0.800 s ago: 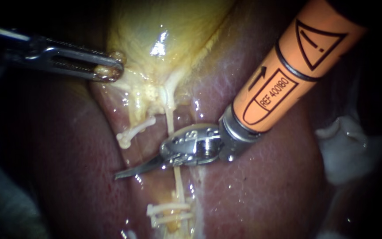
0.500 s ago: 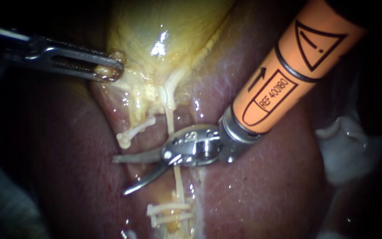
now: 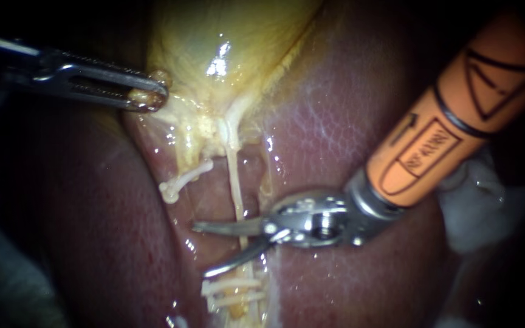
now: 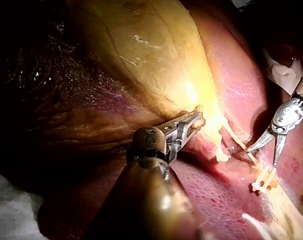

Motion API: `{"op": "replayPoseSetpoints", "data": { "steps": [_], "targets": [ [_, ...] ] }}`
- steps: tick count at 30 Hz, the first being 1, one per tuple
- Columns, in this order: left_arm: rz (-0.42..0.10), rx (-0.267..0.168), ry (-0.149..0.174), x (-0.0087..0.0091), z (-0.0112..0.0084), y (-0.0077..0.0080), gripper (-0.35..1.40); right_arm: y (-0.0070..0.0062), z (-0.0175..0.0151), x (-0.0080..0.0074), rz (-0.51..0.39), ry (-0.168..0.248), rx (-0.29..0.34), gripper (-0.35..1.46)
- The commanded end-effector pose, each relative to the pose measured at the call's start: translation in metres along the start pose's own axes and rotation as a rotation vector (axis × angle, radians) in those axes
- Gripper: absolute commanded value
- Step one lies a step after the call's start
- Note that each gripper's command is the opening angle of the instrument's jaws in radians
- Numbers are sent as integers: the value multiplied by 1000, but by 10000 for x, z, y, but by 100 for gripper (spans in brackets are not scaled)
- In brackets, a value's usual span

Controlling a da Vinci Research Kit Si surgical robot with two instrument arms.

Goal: Go back from the cut left tube

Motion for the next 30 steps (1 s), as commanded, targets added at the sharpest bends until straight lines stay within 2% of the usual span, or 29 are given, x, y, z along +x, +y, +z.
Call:
{"op": "replayPoseSetpoints", "data": {
  "steps": [1,3,5,10,13,19,27,30],
  "targets": [
    [0,-1,0,0,0,0,-35,-1,-10,2,-10,-3,-22,143],
    [0,-1,0,0,0,0,-35,0,-34,4,-41,-32,-69,143],
    [0,-1,0,0,0,0,-35,2,-52,7,-79,-81,-103,143],
    [0,-1,0,0,0,-1,-35,9,-97,16,-167,-278,-163,143],
    [0,-1,0,0,0,-2,-35,13,-113,22,-188,-354,-193,143],
    [1,-1,0,0,2,-3,-35,18,-126,28,-215,-399,-262,143],
    [5,9,6,-5,20,-10,-35,19,-127,28,-214,-410,-262,143],
    [7,15,6,-7,36,-14,-35,19,-127,27,-213,-403,-228,143]
  ]
}}
